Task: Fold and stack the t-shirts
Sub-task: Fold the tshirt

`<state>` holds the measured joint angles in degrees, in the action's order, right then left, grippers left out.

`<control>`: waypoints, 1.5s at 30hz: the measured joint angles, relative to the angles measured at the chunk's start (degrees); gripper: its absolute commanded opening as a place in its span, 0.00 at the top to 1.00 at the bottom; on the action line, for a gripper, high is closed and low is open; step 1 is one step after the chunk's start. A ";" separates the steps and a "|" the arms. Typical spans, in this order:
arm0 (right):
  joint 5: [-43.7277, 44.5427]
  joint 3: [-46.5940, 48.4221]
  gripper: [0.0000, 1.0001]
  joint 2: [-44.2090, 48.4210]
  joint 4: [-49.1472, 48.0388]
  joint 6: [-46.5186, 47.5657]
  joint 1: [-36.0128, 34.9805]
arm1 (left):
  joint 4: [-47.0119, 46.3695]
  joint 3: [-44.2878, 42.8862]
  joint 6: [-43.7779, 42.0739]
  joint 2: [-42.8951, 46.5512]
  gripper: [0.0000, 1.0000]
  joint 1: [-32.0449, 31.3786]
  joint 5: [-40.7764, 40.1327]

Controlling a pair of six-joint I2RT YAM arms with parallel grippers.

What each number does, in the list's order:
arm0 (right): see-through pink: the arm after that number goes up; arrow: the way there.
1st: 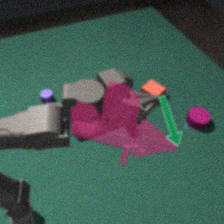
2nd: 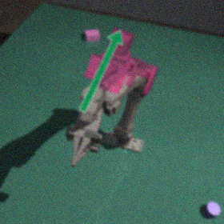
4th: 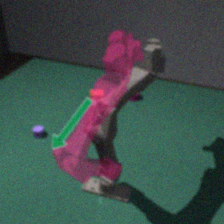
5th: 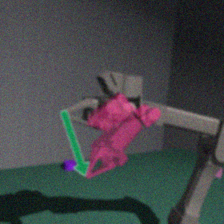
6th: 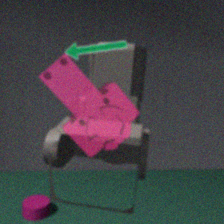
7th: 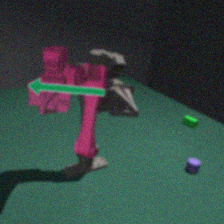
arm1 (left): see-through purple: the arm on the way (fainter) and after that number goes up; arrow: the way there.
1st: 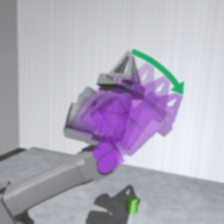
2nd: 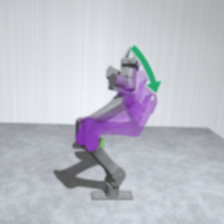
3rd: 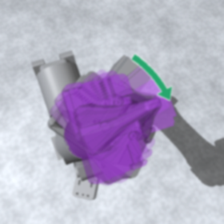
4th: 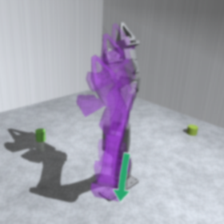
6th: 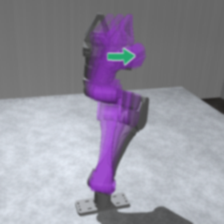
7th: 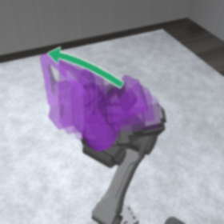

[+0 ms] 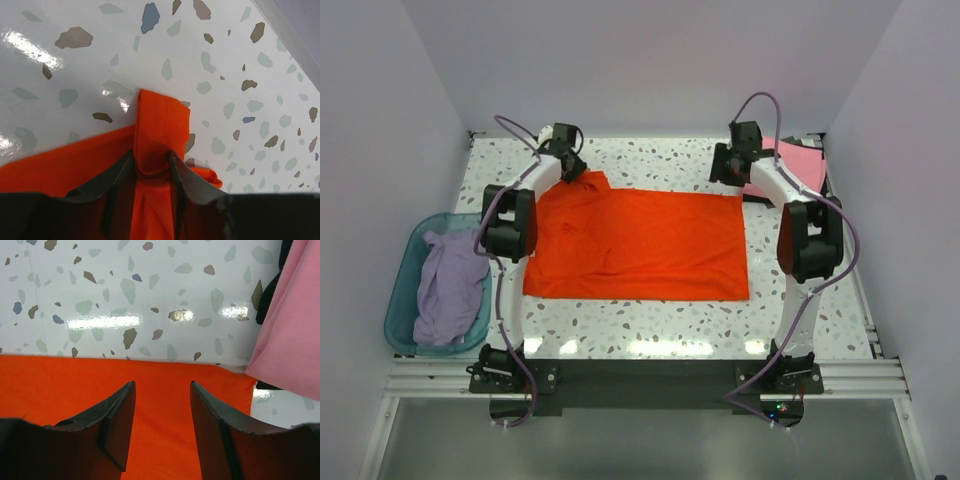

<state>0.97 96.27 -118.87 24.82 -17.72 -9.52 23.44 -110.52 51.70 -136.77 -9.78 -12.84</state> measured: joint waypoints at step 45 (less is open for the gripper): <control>5.60 -4.15 0.65 -4.24 0.59 -2.58 5.62 | -6.14 -1.64 -1.77 -1.11 0.80 0.87 4.83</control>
<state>6.57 92.12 -123.11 25.41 -20.29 -3.90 17.30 -112.16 49.93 -137.88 -8.91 -8.01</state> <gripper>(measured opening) 0.359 0.205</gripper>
